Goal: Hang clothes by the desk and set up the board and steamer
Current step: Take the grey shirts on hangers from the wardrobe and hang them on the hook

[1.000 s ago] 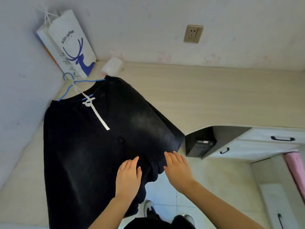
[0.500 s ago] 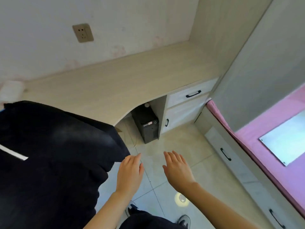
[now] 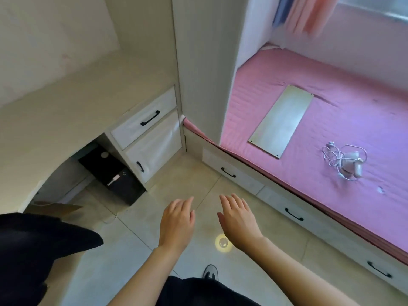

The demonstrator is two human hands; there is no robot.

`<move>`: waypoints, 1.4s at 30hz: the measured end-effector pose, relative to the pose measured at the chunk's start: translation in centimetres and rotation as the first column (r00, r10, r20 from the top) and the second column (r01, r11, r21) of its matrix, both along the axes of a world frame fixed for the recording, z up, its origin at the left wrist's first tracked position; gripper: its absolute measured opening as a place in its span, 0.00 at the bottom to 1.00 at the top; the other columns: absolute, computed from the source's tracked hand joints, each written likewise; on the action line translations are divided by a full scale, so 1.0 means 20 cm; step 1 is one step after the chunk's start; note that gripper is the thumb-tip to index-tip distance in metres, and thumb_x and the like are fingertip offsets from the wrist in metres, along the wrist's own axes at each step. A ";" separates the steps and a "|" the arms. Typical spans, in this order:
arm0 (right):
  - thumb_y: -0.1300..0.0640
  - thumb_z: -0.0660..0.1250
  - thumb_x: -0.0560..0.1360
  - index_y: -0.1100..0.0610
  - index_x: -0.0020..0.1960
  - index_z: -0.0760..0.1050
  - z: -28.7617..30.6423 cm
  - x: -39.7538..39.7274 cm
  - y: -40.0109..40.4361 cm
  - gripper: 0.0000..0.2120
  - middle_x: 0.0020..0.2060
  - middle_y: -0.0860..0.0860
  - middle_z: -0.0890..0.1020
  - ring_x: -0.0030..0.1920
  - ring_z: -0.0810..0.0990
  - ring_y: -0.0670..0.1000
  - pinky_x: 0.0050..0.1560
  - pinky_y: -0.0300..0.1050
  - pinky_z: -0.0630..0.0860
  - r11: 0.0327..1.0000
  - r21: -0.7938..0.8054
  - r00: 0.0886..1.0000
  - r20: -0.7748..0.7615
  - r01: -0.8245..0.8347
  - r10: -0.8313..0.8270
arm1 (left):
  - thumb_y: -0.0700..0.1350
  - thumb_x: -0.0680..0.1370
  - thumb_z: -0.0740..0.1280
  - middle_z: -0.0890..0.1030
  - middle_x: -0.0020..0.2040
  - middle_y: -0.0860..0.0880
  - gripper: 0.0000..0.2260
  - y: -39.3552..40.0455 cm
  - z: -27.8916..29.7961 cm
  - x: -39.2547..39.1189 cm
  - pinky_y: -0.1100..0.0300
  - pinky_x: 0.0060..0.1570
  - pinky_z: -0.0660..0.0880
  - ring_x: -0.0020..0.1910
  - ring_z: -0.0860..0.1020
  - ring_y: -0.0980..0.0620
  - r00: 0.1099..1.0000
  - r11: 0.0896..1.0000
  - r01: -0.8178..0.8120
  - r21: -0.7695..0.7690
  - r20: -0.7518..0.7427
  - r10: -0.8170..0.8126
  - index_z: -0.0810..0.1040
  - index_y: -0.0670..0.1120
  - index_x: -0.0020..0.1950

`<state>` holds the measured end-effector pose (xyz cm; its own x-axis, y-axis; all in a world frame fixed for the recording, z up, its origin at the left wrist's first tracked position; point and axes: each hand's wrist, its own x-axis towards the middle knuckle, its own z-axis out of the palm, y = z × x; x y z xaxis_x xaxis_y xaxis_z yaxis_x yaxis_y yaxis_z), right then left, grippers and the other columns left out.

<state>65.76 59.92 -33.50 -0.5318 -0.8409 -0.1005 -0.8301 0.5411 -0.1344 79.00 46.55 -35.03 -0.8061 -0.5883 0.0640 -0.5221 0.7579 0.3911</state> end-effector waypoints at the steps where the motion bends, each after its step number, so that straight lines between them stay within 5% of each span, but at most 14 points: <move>1: 0.48 0.62 0.78 0.60 0.71 0.66 0.00 -0.04 0.05 0.25 0.65 0.56 0.75 0.69 0.70 0.59 0.69 0.57 0.67 0.999 -0.006 0.999 0.008 0.032 -0.032 | 0.44 0.76 0.68 0.82 0.52 0.50 0.17 0.04 0.01 -0.06 0.55 0.51 0.77 0.56 0.78 0.48 0.999 0.999 0.032 -0.004 -0.003 -0.032 0.77 0.43 0.64; 12: 0.50 0.66 0.75 0.62 0.68 0.70 -0.01 -0.47 0.35 0.25 0.61 0.57 0.78 0.66 0.73 0.60 0.64 0.57 0.72 0.957 -0.014 0.957 0.012 0.288 -0.288 | 0.42 0.73 0.71 0.82 0.49 0.50 0.17 0.18 0.03 -0.66 0.55 0.45 0.77 0.53 0.79 0.48 0.957 0.955 0.288 -0.062 -0.019 -0.290 0.79 0.43 0.61; 20: 0.52 0.67 0.75 0.63 0.68 0.70 0.01 -0.96 0.25 0.25 0.61 0.58 0.78 0.66 0.73 0.61 0.65 0.58 0.71 0.931 -0.023 0.931 -0.013 0.365 -0.365 | 0.42 0.74 0.70 0.82 0.52 0.49 0.16 0.03 0.01 -1.22 0.54 0.52 0.77 0.55 0.78 0.48 0.934 0.933 0.354 -0.062 -0.019 -0.356 0.78 0.42 0.62; 29: 0.55 0.72 0.70 0.64 0.63 0.73 0.05 -1.56 -0.06 0.25 0.57 0.59 0.80 0.59 0.78 0.63 0.57 0.56 0.77 0.938 -0.031 0.938 -0.035 0.344 -0.345 | 0.42 0.73 0.70 0.79 0.61 0.44 0.20 -0.27 0.05 -1.85 0.51 0.61 0.74 0.61 0.76 0.46 0.924 0.920 0.380 -0.097 -0.008 -0.383 0.76 0.41 0.64; 42: 0.54 0.64 0.77 0.64 0.69 0.67 0.09 -2.29 -0.40 0.24 0.63 0.60 0.75 0.67 0.71 0.63 0.65 0.59 0.70 0.975 -0.062 0.977 -0.001 0.213 -0.213 | 0.42 0.76 0.66 0.79 0.61 0.46 0.18 -0.53 0.11 -2.48 0.53 0.60 0.73 0.59 0.75 0.48 0.968 0.964 0.247 -0.096 0.057 -0.243 0.74 0.42 0.66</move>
